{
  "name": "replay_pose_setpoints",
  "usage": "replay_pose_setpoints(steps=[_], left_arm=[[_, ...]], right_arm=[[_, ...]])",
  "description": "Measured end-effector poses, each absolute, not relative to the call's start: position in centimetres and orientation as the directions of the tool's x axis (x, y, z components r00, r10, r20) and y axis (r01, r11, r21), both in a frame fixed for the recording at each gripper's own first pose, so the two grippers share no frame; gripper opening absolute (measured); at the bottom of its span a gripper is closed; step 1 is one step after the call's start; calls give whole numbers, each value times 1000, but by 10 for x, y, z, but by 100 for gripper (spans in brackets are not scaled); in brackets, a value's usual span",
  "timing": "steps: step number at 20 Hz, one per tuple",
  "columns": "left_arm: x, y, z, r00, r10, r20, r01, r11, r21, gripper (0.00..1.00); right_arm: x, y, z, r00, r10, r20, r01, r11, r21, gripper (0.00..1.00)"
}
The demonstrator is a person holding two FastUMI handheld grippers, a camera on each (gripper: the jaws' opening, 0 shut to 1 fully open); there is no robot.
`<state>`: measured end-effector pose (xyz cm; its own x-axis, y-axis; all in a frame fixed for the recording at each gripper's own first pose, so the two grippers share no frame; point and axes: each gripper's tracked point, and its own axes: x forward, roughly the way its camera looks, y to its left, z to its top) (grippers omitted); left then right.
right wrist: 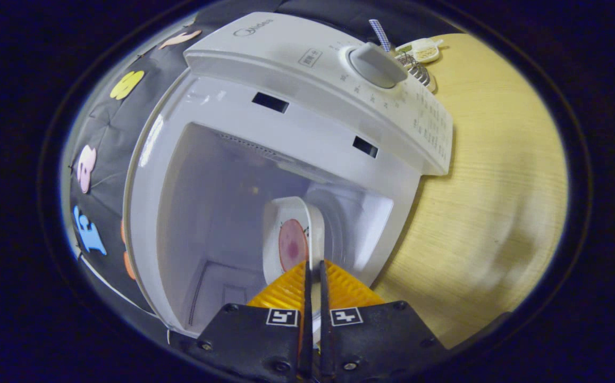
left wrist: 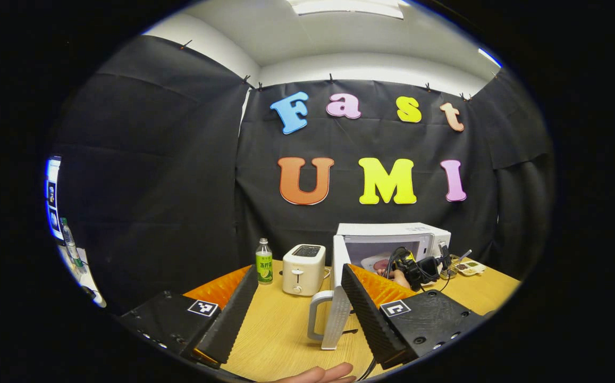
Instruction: Open the microwave oven with the left hand, put the food in, and close the microwave oven.
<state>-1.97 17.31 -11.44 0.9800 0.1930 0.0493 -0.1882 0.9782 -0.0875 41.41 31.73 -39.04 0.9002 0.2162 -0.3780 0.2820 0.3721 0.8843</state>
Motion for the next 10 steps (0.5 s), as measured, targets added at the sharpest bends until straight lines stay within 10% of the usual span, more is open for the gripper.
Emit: replay_pose_setpoints(steps=[7,8,10], left_arm=[[-14,171,-124,982,187,21,-185,978,-94,94],[-14,172,-125,982,190,15,-188,978,-94,94],[-14,176,-126,980,196,13,-194,977,-93,94]], right_arm=[[424,319,-395,939,142,-314,193,540,819,13],[423,318,-393,945,130,-301,179,567,804,0],[421,318,-387,957,118,-266,134,634,761,17]])
